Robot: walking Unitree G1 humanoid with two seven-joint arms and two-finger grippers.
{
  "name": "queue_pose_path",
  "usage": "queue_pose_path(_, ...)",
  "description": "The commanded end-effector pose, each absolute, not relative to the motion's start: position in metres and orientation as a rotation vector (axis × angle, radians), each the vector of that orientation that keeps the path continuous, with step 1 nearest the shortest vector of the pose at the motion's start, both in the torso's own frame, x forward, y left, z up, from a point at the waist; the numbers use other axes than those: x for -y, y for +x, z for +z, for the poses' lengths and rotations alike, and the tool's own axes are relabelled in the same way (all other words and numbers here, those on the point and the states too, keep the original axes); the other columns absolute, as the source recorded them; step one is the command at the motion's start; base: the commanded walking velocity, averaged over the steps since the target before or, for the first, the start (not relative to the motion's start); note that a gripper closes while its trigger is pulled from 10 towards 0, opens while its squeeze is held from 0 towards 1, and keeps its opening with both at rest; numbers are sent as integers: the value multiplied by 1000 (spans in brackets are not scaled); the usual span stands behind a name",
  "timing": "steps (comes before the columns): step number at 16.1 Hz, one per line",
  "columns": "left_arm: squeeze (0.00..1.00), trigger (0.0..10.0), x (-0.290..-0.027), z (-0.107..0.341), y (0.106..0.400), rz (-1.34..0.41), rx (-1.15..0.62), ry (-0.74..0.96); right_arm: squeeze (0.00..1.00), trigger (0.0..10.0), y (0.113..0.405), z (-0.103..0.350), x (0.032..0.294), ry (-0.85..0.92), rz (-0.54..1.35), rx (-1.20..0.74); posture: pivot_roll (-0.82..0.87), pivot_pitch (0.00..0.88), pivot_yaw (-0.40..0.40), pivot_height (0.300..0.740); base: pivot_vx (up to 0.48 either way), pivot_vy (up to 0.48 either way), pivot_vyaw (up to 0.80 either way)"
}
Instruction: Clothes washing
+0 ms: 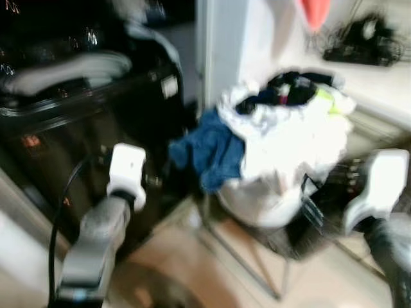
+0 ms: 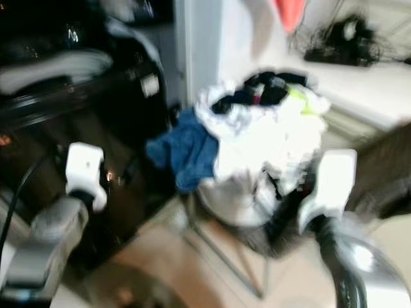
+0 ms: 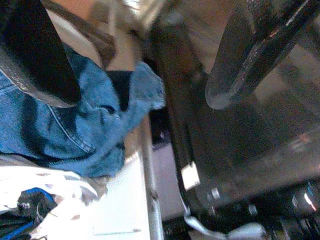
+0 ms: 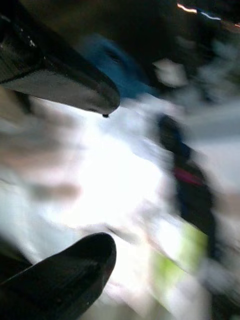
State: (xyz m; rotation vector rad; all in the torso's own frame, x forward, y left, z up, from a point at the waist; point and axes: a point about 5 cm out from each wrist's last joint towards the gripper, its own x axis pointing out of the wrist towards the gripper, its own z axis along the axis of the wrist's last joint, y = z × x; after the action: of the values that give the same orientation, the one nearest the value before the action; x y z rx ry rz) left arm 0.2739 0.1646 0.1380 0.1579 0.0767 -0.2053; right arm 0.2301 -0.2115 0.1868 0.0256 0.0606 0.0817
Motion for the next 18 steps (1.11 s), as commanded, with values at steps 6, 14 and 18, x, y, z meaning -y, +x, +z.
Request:
queue_pose_path(6,0,10000,-132,192,311,-271,90,151,0,10000,271,223,210,-24,-26,64,-3,0,50,740,201,0,0)
queue_pose_path(14,0,10000,-147,200,316,-193,103,126,0,10000,281,220,194,-84,62,33,32,0,2,740,348,0,0)
queue_pose_path(18,0,10000,-148,200,315,-189,104,124,0,10000,279,220,189,-96,73,36,35,0,-2,740,371,0,0)
